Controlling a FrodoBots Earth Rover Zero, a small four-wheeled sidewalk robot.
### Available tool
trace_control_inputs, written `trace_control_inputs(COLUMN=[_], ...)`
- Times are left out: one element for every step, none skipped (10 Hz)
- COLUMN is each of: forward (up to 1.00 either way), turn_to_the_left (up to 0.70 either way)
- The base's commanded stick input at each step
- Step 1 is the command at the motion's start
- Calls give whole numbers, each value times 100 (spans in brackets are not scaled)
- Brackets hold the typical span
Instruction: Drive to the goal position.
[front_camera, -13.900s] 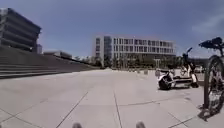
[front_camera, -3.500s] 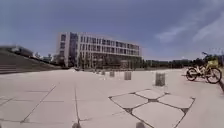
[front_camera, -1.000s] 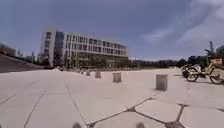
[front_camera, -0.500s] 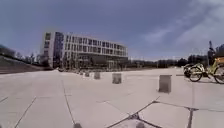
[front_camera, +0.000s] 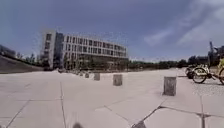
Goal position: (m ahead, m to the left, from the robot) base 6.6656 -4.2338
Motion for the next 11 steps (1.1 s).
trace_control_inputs(forward=[45,45,45,45,45,45,45,45,45,45,45], turn_to_the_left=[0,0,0,0,0,0,0,0,0,0,0])
